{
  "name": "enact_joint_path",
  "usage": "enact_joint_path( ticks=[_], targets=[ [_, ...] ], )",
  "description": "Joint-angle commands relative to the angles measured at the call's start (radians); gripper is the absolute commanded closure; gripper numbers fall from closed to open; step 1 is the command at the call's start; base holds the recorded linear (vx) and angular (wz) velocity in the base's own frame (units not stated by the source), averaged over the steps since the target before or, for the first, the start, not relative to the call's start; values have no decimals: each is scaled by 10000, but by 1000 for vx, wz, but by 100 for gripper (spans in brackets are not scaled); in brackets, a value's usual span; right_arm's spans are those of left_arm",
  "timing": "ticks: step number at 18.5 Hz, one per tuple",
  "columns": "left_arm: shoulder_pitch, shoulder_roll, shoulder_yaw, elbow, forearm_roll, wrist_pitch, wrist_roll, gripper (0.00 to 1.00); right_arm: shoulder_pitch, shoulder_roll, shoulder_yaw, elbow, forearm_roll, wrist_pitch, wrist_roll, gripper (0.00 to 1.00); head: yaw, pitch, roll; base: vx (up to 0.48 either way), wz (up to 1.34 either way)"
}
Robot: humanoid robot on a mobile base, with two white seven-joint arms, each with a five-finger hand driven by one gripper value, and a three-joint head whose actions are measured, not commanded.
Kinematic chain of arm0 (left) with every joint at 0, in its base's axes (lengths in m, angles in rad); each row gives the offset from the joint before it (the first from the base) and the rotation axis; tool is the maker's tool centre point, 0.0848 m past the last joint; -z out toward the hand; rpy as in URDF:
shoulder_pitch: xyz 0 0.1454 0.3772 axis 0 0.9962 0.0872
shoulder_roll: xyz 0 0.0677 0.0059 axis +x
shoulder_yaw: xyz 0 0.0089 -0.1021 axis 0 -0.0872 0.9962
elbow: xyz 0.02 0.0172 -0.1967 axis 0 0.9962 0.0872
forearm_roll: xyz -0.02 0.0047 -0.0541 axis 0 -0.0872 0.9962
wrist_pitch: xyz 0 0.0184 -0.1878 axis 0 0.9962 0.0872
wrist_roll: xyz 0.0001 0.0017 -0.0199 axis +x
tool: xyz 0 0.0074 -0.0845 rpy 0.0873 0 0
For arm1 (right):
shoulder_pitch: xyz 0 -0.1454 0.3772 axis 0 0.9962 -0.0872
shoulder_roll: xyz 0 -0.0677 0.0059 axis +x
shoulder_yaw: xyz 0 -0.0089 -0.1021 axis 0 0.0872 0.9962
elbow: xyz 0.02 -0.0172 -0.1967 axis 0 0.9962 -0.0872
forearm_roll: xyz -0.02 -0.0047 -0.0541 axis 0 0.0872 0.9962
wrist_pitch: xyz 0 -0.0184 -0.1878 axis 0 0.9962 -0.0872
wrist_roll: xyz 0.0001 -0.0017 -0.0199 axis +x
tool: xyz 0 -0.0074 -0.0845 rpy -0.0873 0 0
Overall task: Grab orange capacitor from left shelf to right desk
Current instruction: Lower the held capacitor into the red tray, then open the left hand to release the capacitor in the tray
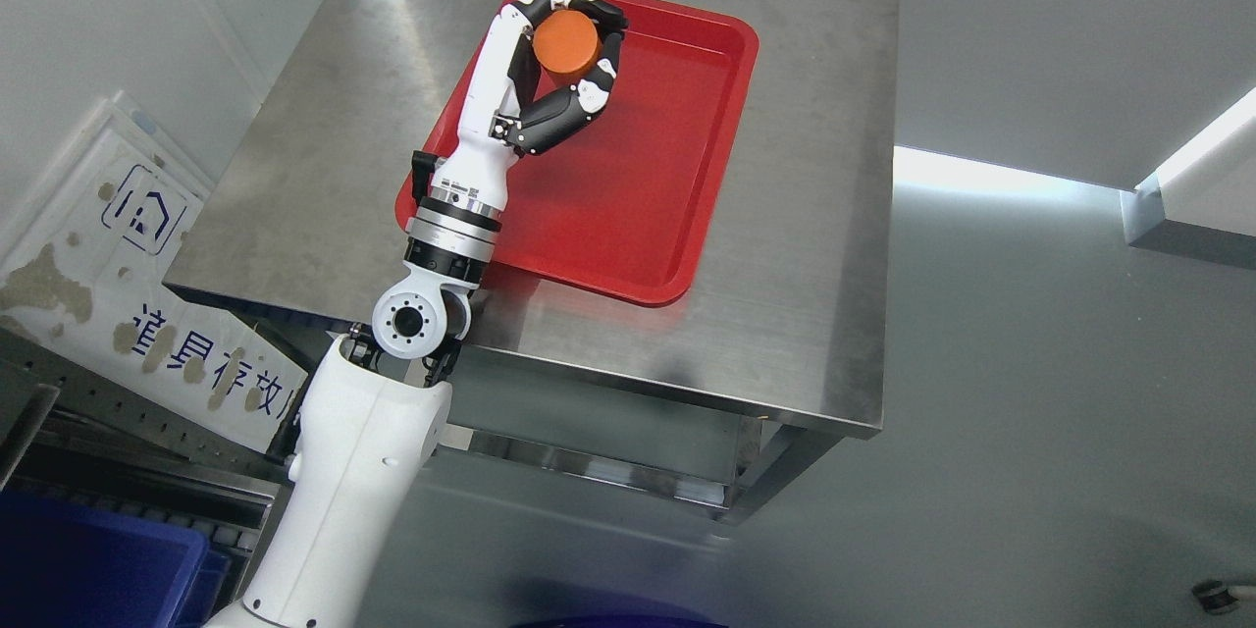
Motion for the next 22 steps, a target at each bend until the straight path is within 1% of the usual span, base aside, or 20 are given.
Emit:
enact_joint_path(
  ticks=[1,3,4,5,6,7,8,9,10,12,15,19,22],
  targets=[
    [-93,174,-526,1256,-19,99,-23,95,-15,-175,-107,-337,46,-5,1,0,0,0,0,63,-50],
    [-78,174,-571,1258,-19,175,-23,93,-15,-175,-107,-337,46,-5,1,0,0,0,0,0,0],
    [-48,174,-632,1258,-19,237,-23,90,-15,-175,-107,-337,46,-5,1,0,0,0,0,-18,56],
    [-78,174,-648,1288,-19,298,-8,78,-15,-175,-107,-337,46,-5,1,0,0,0,0,-18,56],
    [-139,174,-694,1288,-19,314,-8,57,-15,-175,-107,-337,46,-5,1,0,0,0,0,-21,47],
    [-261,174,-724,1288,-34,314,-8,25,-15,-175,-107,-337,46,-5,1,0,0,0,0,-21,47],
    [-399,174,-649,1288,-34,329,-23,16,-15,-175,-107,-337,46,-5,1,0,0,0,0,0,0],
    [-506,174,-557,1273,-34,284,-23,12,-15,-175,-107,-337,46,-5,1,0,0,0,0,0,0],
    [-674,174,-389,1227,-34,283,-23,5,-15,-175,-107,-337,46,-5,1,0,0,0,0,-4,-33],
    [-996,174,-174,1151,-34,238,-23,1,-15,-175,-107,-337,46,-5,1,0,0,0,0,-4,-11],
    [-1228,174,454,677,-19,222,-8,0,-15,-175,-107,-337,46,-5,1,0,0,0,0,0,0],
    [-1091,174,1558,-244,-19,222,54,1,-15,-175,-107,-337,46,-5,1,0,0,0,0,0,0],
    [-785,174,2770,-751,-19,344,-23,2,-15,-175,-107,-337,46,-5,1,0,0,0,0,0,0]
  ],
)
